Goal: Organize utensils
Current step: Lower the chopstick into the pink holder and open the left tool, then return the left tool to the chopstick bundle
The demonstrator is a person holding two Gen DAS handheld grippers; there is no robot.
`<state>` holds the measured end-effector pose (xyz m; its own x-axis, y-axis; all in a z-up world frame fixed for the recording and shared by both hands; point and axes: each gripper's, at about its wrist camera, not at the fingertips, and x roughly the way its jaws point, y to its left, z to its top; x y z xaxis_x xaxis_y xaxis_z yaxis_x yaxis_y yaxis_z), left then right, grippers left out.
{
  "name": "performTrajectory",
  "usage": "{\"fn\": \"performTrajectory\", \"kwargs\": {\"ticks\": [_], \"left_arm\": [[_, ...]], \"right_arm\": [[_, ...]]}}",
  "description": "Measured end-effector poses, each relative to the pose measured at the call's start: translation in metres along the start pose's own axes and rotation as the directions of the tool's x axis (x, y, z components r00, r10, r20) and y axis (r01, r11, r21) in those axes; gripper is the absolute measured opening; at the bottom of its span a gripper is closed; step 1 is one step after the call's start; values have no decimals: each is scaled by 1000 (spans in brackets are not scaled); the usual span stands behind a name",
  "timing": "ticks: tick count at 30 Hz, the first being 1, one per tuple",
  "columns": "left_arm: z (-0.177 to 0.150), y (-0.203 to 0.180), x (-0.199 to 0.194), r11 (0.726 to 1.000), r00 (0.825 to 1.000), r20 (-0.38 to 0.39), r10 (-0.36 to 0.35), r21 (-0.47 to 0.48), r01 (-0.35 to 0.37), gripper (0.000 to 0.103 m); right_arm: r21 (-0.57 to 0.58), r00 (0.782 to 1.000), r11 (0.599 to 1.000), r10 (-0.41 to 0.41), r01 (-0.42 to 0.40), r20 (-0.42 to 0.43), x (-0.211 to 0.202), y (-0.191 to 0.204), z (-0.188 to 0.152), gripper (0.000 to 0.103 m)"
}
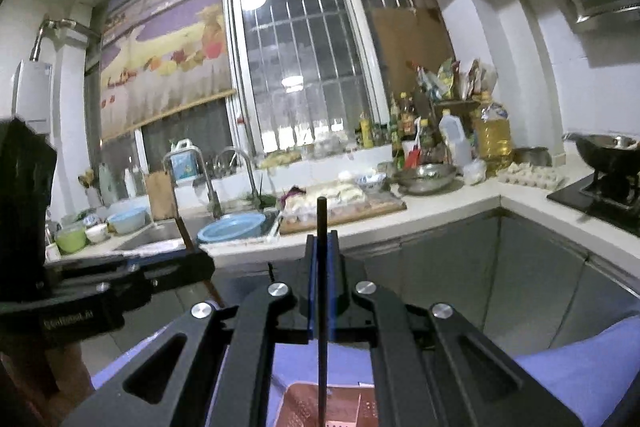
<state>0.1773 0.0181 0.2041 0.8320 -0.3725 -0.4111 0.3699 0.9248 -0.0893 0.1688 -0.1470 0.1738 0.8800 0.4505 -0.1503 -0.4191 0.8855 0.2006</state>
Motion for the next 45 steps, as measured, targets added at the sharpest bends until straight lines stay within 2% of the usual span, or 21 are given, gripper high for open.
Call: {"fn": "performTrajectory", "kwargs": {"ticks": [8, 11, 13, 15, 16, 17, 18, 19, 20, 21, 22, 25, 27, 28, 29, 30, 33, 35, 38, 40, 45], "left_arm": [[-36, 9, 45, 999, 995, -98, -30, -17, 28, 4], [-52, 8, 64, 999, 989, -145, -25, -26, 21, 4], [-61, 8, 77, 999, 984, -176, -3, -36, -3, 5], [-70, 9, 87, 998, 976, -211, 45, -42, -55, 17], [-72, 11, 89, 996, 973, -224, 59, -54, -73, 33], [-74, 14, 87, 993, 974, -217, 72, -73, -90, 39], [-74, 18, 80, 990, 978, -192, 79, -99, -100, 41], [-73, 22, 73, 988, 981, -170, 90, -113, -110, 46], [-71, 25, 66, 984, 984, -145, 108, -126, -126, 53], [-69, 29, 53, 977, 985, -103, 140, -149, -155, 57], [-68, 31, 41, 970, 983, -74, 166, -165, -176, 62], [-71, 32, 3, 947, 971, 9, 240, -220, -233, 63], [-89, 27, -30, 943, 964, 71, 256, -238, -233, 63], [-97, 24, -41, 945, 963, 87, 254, -234, -228, 63], [-110, 19, -51, 950, 964, 100, 245, -221, -219, 66], [-130, 12, -61, 960, 968, 103, 227, -192, -205, 68], [-175, -3, -63, 975, 979, 24, 202, -103, -198, 70], [-210, -9, -57, 980, 980, -75, 184, -55, -189, 70], [-250, -13, -51, 988, 974, -187, 129, -61, -142, 70], [-267, -14, -47, 990, 966, -240, 92, -81, -115, 70], [-294, -16, -33, 988, 932, -362, -15, -150, -43, 49]], "right_arm": [[-1, 993, 1000, -4, 4, -118, 26, -10, -52, 5], [20, 983, 1000, 6, -2, -181, 39, -12, -70, 5], [35, 981, 999, 3, 4, -192, 41, -13, -78, 6], [60, 977, 998, 3, 10, -213, 43, -12, -81, 9], [92, 973, 996, 12, 9, -228, 43, -14, -81, 12], [119, 972, 993, 19, 10, -235, 41, -16, -80, 15], [147, 972, 989, 38, -4, -231, 37, -18, -78, 24], [162, 975, 987, 42, -7, -218, 31, -20, -75, 37], [174, 980, 985, 38, -3, -196, 24, -21, -72, 45], [181, 985, 984, 32, -1, -167, 15, -21, -69, 58], [180, 991, 984, 23, 1, -132, 3, -19, -66, 61], [188, 997, 982, 26, -12, -73, -32, -12, -62, 61], [219, 999, 975, 36, -27, -41, -58, -10, -71, 66], [237, 998, 971, 44, -34, -38, -74, -8, -83, 79], [255, 998, 966, 43, -30, -44, -88, -6, -96, 86], [272, 998, 962, 34, -19, -51, -98, -6, -106, 100], [337, 990, 942, 50, -4, -129, -125, -10, -151, 100], [365, 970, 929, 28, 64, -241, -135, -18, -184, 100], [392, 945, 904, -36, 169, -325, -150, -26, -217, 98], [361, 921, 906, -71, 220, -384, -155, -25, -231, 87], [225, 879, 950, -90, 217, -469, -155, -4, -246, 70]]}}
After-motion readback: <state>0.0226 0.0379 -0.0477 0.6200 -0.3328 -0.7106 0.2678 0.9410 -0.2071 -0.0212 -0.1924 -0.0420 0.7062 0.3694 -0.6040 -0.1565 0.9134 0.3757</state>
